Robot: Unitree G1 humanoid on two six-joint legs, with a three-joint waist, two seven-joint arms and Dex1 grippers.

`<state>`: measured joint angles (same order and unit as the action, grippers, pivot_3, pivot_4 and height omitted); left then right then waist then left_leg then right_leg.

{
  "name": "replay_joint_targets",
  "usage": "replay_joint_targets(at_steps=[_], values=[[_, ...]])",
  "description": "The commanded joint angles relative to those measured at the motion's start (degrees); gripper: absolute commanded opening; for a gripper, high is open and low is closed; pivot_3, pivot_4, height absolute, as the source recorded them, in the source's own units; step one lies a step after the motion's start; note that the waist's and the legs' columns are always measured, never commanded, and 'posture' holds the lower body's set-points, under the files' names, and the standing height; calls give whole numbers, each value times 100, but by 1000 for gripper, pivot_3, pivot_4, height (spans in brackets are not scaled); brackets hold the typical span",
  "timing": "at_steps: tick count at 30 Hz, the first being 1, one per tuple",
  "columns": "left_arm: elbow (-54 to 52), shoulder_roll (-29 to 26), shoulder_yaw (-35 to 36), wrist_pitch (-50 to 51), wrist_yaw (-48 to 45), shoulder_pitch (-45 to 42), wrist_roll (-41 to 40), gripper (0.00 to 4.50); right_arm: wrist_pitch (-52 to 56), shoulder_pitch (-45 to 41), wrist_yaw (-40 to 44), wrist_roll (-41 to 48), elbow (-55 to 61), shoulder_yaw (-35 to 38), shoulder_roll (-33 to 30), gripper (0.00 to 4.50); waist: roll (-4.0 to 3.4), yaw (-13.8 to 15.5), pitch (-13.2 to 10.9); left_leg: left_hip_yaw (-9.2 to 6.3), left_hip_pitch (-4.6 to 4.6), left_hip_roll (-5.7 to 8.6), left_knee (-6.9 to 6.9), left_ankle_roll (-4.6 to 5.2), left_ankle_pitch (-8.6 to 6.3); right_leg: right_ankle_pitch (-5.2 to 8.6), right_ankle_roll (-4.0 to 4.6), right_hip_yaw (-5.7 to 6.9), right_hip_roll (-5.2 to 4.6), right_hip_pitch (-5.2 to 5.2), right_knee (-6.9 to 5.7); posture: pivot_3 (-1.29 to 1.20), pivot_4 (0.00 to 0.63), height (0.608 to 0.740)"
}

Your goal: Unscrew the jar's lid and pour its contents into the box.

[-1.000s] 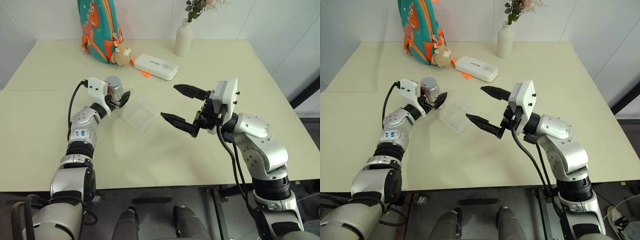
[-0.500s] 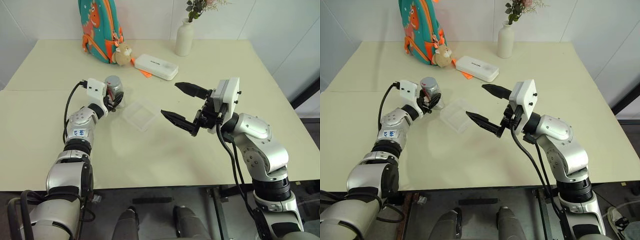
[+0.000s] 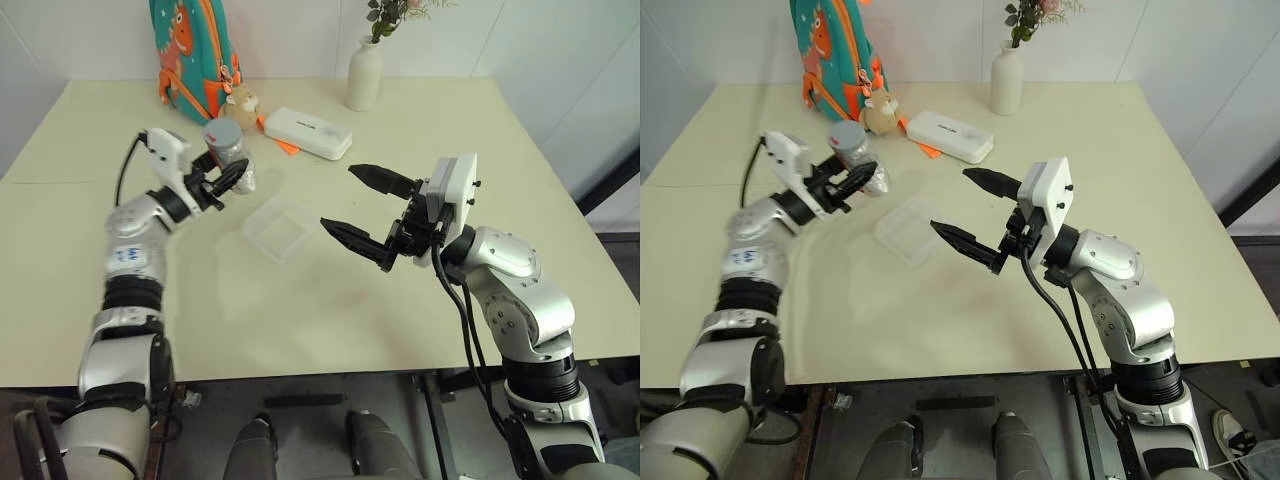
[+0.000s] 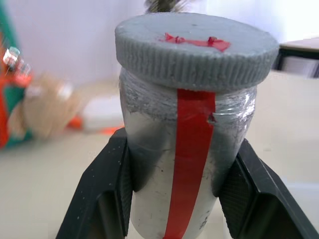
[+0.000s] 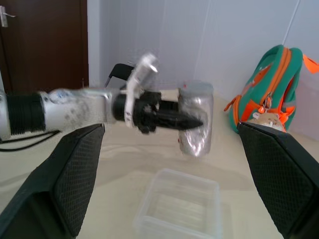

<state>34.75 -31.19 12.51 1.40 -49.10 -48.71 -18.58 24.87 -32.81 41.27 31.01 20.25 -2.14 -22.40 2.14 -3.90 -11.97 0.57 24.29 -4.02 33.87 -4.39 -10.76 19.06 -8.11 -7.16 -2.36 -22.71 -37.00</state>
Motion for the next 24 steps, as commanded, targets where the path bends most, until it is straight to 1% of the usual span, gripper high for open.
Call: replay_joint_targets(at_steps=[1, 3, 5, 10, 15, 24], values=[[-1820, -515, -198, 1287, -629, 579, -538, 1884, 463, -435, -319, 225, 285, -96, 174, 4500, -1, -29, -1, -1, 0, -1, -1, -2, 1, 1, 2, 1, 0, -1, -4, 0, 150, 740], [-2619, -662, -280, 1923, -691, 888, -825, 1884, 765, -707, -481, 233, 265, -238, 319, 4500, -1, -33, -1, -3, -1, -2, 2, -2, 1, 3, 4, 1, 0, -3, -13, 0, 150, 740], [-3125, -700, -351, 2290, -696, 1087, -976, 1884, 970, -917, -617, 215, 229, -364, 465, 4500, -1, -20, -1, -6, -1, -2, 10, -1, 2, 3, 4, 2, 0, -3, -22, 0, 150, 740], [-3789, -481, -547, 2807, -531, 1334, -1156, 1884, 1142, -1318, -773, -128, -97, -829, 798, 4500, -1, 6, -1, -9, -2, 0, 24, 3, 5, 3, 9, 1, 0, -2, -31, 0, 150, 740], [-4023, -306, -649, 2981, -465, 1391, -1221, 1884, 1075, -1488, -784, -389, -416, -997, 956, 4500, -1, 19, -1, -10, 0, 0, 21, 4, 4, 5, 11, 1, 0, -4, -29, 0, 150, 740], [-3995, -273, -740, 2941, -619, 1359, -1167, 1884, 852, -1586, -526, -707, -827, -1023, 955, 4500, -1, 14, -1, -7, 1, 0, 9, 3, 4, 7, 14, 1, 0, -12, -22, 0, 150, 740]])
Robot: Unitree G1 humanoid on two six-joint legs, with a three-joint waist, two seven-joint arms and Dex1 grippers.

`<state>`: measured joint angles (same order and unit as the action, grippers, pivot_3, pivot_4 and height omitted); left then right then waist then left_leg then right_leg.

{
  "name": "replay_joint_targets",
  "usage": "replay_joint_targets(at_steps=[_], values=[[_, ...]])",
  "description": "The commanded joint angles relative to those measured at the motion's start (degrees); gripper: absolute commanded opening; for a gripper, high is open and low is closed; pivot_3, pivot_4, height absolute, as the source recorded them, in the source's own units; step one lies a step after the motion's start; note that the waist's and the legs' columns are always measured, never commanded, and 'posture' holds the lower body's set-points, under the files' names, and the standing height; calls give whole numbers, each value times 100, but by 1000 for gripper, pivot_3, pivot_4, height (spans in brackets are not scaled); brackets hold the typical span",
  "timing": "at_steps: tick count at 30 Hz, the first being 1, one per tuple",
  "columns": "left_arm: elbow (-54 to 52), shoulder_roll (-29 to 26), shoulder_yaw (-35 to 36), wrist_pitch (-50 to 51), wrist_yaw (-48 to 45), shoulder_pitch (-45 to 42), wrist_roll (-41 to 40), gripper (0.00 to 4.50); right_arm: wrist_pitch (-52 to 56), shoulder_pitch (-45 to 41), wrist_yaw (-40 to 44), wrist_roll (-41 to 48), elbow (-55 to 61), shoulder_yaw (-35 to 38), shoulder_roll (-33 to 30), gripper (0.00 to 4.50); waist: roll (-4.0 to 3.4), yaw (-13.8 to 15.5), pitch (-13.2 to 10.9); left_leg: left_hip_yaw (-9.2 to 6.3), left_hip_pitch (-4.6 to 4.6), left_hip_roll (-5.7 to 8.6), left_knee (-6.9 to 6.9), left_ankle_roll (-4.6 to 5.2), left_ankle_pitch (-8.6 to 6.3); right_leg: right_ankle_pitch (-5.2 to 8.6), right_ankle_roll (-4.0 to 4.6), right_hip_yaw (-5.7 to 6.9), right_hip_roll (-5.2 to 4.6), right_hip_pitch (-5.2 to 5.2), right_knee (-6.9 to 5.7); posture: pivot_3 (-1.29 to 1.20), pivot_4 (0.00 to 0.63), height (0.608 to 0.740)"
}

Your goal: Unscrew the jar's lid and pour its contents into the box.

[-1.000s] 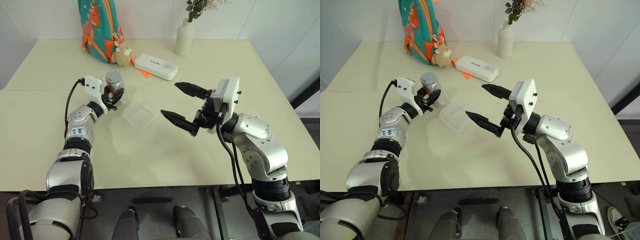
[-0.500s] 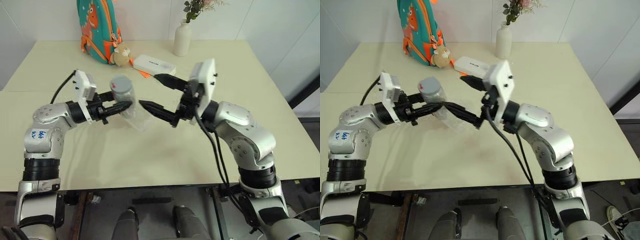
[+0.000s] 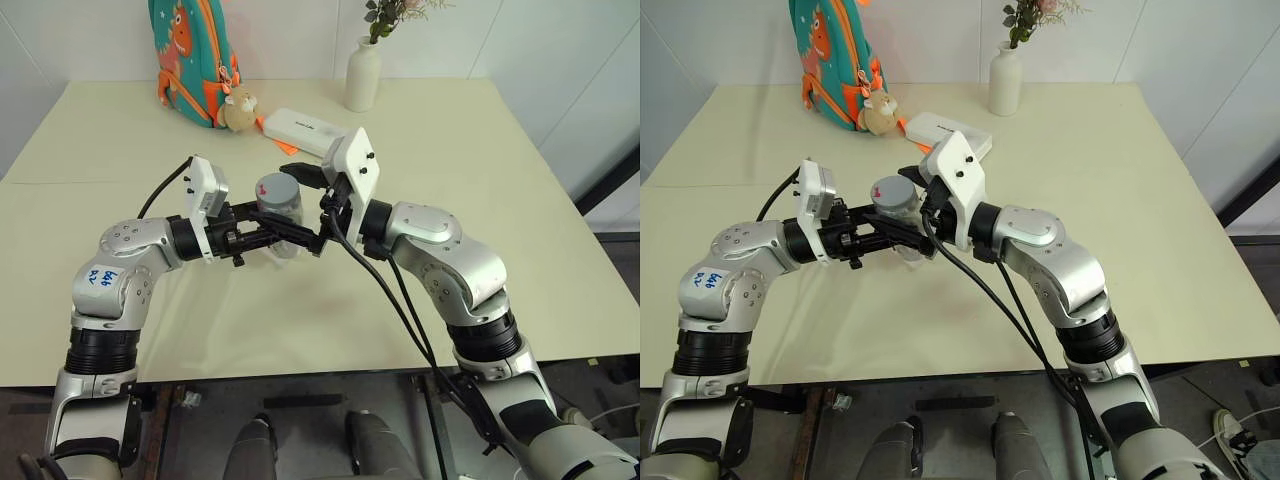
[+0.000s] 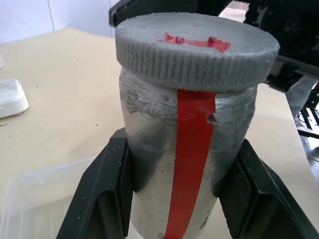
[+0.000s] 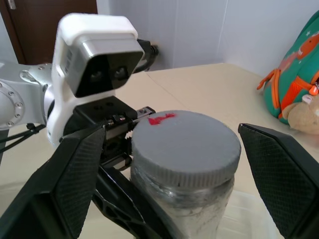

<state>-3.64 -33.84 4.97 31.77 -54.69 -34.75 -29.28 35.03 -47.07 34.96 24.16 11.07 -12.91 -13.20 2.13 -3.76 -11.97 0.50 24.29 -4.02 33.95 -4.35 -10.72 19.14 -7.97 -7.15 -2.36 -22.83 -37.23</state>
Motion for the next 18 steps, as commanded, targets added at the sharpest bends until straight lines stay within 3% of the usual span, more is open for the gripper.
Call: replay_joint_targets(at_steps=[1, 12, 15, 18], values=[[-153, 4, 12, -99, -59, -39, -95, 1884, -162, -172, 101, -11, 52, 101, 57, 4500, 0, 0, 0, 0, 0, 0, 0, 0, 0, 0, 0, 0, 0, 0, 1, 0, 150, 740], [-148, 35, -32, -185, -41, -23, -46, 1884, 42, -245, 77, 215, -42, 456, 271, 4500, 0, 0, 0, -1, 1, 0, -3, -1, -1, 0, 0, 0, 0, 0, 5, 0, 150, 740], [-147, 41, -37, -193, -30, -47, -43, 1884, 54, -214, 138, 202, -46, 408, 255, 3915, 0, -2, 0, 0, 1, 0, -6, -1, -1, 0, 0, 0, 0, 0, 9, 0, 150, 740], [-159, 30, -24, -182, -21, -63, -59, 1884, 103, -185, 234, 238, -16, 356, 238, 2930, 0, -3, 0, 0, 1, 0, -11, -1, -1, 0, 0, 0, 0, 0, 13, 0, 150, 740]])
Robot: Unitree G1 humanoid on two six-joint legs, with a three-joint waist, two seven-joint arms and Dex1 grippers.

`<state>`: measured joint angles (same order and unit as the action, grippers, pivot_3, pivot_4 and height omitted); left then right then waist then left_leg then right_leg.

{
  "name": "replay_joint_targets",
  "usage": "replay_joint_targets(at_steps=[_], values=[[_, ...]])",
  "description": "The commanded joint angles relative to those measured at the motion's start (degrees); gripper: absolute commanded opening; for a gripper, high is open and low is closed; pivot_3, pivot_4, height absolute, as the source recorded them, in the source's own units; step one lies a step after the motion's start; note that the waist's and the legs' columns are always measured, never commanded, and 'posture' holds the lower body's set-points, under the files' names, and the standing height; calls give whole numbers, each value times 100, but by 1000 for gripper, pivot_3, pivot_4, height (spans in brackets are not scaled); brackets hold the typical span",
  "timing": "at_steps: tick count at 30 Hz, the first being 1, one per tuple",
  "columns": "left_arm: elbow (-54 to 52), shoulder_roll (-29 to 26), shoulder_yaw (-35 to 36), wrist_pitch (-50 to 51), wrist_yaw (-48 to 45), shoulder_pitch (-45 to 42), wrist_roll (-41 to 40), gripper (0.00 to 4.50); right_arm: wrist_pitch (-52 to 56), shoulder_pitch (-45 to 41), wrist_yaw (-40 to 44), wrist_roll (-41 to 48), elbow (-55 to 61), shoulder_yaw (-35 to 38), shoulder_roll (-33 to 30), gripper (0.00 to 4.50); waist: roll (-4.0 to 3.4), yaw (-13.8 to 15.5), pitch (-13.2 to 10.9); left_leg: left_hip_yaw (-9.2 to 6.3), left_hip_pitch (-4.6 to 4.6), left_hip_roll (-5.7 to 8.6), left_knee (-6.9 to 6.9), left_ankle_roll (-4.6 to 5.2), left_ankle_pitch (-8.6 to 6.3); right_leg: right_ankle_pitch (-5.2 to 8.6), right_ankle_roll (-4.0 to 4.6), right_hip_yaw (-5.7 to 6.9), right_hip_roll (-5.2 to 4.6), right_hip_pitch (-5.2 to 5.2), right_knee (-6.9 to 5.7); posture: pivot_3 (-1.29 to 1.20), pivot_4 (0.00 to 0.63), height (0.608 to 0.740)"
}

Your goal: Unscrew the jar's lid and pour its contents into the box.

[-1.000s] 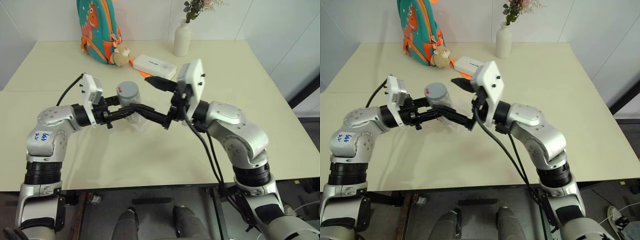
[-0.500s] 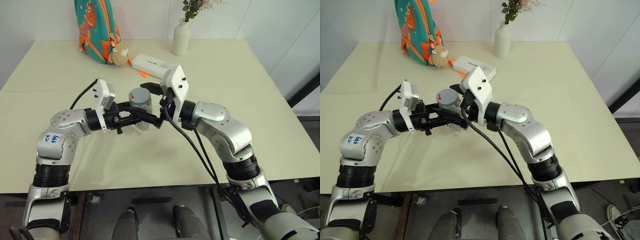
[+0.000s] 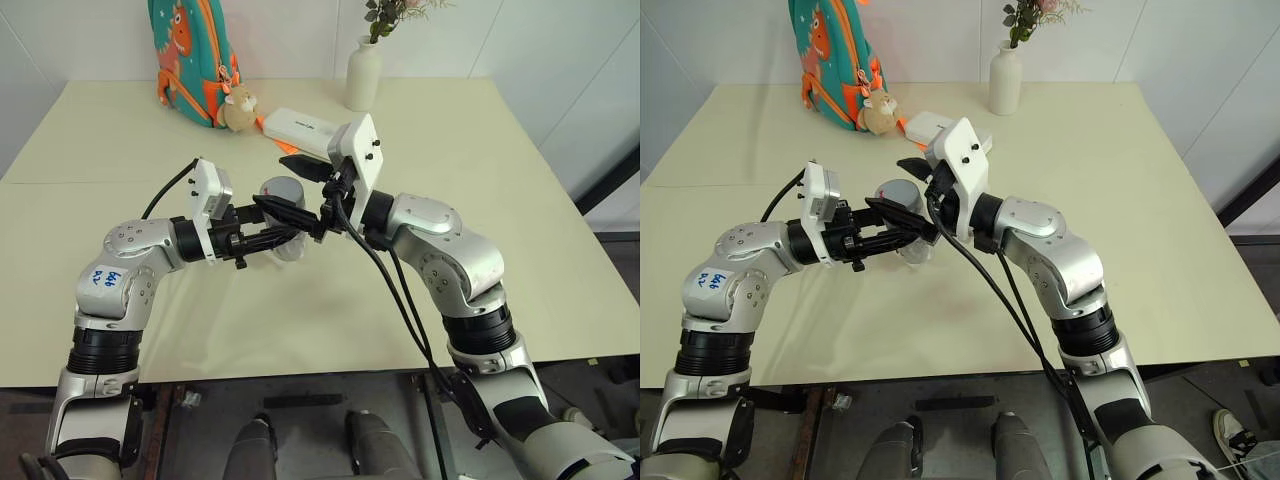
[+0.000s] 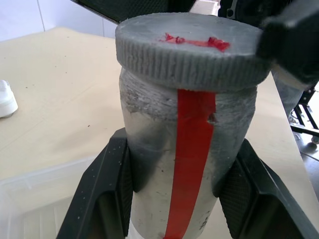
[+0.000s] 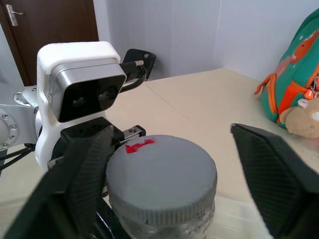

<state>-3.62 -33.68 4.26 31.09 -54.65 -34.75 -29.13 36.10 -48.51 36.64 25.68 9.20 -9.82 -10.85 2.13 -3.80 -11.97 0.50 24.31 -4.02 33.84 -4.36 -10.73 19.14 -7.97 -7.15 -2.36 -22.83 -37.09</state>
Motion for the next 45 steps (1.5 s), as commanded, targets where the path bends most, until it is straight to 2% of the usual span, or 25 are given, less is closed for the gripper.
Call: replay_joint_targets(at_steps=[1, 10, 15, 18, 22, 33, 34, 38, 45], values=[[-158, 13, 48, -117, -21, -70, -76, 1884, 1, -38, 83, 87, 168, 40, 3, 2618, 0, 1, 0, 0, 0, 0, -2, 0, 0, 0, 0, 0, 0, 0, 2, 0, 150, 740], [-107, -108, 26, -187, -272, -114, -113, 1884, 281, -151, 466, 201, 80, 6, -230, 2556, 0, 2, 0, 1, 2, 0, -8, -1, -2, 0, 0, 0, 0, 0, 12, 0, 150, 740], [226, -436, -129, -529, -1331, -255, -139, 1884, 326, -385, 1531, 621, -102, 105, -709, 2556, 0, 6, 0, 1, 2, 0, -8, -1, -2, 0, 0, 3, 0, 0, 15, 0, 150, 740], [411, -402, 56, -920, -2290, -398, -584, 1884, 194, -630, 2171, 751, -482, 185, -973, 2556, -1, -1, -1, 3, 2, 0, -9, 0, -2, 0, 0, 3, 0, 0, 18, 0, 150, 740], [743, -465, -1, -762, -2599, -631, -667, 1884, -103, -921, 2775, 753, -925, 201, -1150, 2556, -1, -11, -1, 1, 4, 0, -9, 2, -4, 0, 0, 6, 0, 0, 20, 0, 150, 740], [723, -339, -8, -873, -2527, -611, -610, 1884, -278, -984, 2775, 892, -1077, 340, -1022, 2556, -1, -74, -1, -2, 10, -1, -6, 3, -5, 2, -3, 5, 0, -1, 19, 0, 150, 740], [722, -339, -11, -875, -2521, -619, -607, 1884, -265, -982, 2759, 910, -1070, 346, -1015, 3261, -1, -77, -1, -3, 10, -1, -5, 3, -5, 2, -3, 5, 0, -1, 18, 0, 150, 740], [735, -332, -9, -888, -2503, -648, -609, 1884, -214, -1052, 2613, 1071, -1089, 554, -893, 4452, -1, -79, -1, -2, 10, -1, -1, 3, -5, 2, -3, 5, -1, 0, 16, 0, 150, 740], [631, -279, 74, -909, -2326, -443, -577, 1884, -263, -1137, 2207, 1101, -977, 860, -750, 4482, -2, -101, -1, -3, 9, -1, -5, 3, -5, 2, -3, 5, 0, -1, 16, 0, 150, 740]])
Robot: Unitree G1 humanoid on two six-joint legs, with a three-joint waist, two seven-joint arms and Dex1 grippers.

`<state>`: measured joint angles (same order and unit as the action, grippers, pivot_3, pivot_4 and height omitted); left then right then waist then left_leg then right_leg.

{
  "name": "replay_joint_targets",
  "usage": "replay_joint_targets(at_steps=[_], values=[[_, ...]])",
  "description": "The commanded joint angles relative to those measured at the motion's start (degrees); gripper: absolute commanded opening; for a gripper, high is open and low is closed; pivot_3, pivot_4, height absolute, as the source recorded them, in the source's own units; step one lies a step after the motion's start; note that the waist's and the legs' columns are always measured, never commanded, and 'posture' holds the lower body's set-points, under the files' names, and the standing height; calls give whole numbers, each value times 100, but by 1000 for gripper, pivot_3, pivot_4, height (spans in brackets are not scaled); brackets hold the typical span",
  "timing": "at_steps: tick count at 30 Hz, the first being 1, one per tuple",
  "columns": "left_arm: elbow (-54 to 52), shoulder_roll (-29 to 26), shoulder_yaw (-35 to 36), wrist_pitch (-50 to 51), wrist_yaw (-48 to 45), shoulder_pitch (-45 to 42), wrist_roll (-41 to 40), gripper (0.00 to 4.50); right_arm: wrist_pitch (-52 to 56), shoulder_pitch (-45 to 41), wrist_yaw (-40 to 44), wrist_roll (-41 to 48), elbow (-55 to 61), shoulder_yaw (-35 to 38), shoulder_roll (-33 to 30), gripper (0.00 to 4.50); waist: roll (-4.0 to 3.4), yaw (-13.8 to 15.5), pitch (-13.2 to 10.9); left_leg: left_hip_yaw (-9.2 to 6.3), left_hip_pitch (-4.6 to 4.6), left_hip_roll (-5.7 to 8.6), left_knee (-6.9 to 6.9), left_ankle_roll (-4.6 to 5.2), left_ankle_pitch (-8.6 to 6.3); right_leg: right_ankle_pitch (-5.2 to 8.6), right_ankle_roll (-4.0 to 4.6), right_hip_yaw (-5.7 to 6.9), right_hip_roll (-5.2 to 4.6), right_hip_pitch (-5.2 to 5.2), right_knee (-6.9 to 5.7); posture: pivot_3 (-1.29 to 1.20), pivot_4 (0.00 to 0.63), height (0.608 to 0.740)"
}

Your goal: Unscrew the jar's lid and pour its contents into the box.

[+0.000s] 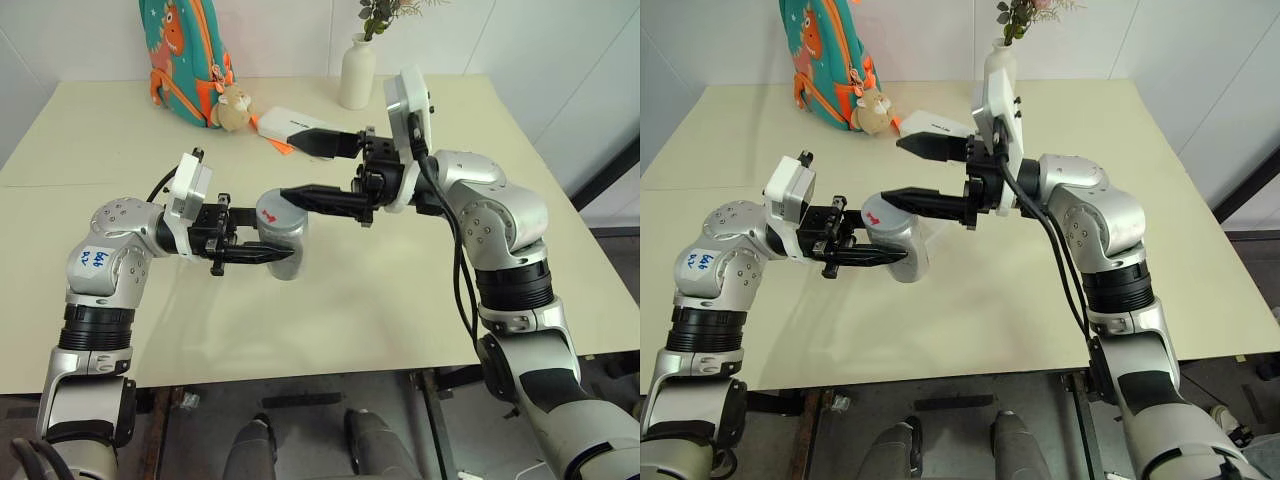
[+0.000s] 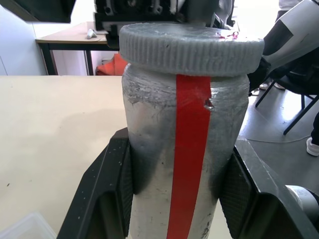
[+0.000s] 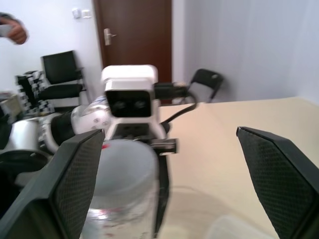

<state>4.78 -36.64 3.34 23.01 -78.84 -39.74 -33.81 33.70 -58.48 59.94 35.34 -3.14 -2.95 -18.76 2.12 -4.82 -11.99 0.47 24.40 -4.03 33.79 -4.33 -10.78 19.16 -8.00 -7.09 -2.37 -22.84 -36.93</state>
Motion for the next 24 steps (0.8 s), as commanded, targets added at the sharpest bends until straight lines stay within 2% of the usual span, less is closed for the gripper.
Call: replay_joint_targets(at_steps=[1, 8, 14, 24], values=[[-210, 38, 192, -105, 159, 71, -107, 1884, 27, -118, -174, 155, 349, 165, 58, 4482, 0, 5, 0, -1, 0, 0, 0, 0, 0, 0, 0, 1, 0, 0, 0, 0, 150, 740], [-165, 282, 279, -104, 663, 73, -105, 1884, 441, 173, -773, -40, 1126, -357, 286, 4482, 0, 6, 0, -1, 2, 0, 2, 0, 0, 0, 0, 0, 0, -1, -2, 0, 150, 740], [-309, 413, 227, -52, 725, 86, -187, 1884, 444, 136, -1188, -386, 996, -568, 434, 4482, 0, 17, 0, -1, 2, 0, 6, 0, 0, 0, 0, 1, 0, -1, -4, 0, 150, 740], [-413, 471, 230, -32, 709, 101, -269, 1884, 169, -3, -989, -590, 505, -403, 211, 4482, 0, 8, 0, -1, 2, 0, 4, 0, 0, 0, 0, 0, 0, -2, -2, 0, 150, 740]])
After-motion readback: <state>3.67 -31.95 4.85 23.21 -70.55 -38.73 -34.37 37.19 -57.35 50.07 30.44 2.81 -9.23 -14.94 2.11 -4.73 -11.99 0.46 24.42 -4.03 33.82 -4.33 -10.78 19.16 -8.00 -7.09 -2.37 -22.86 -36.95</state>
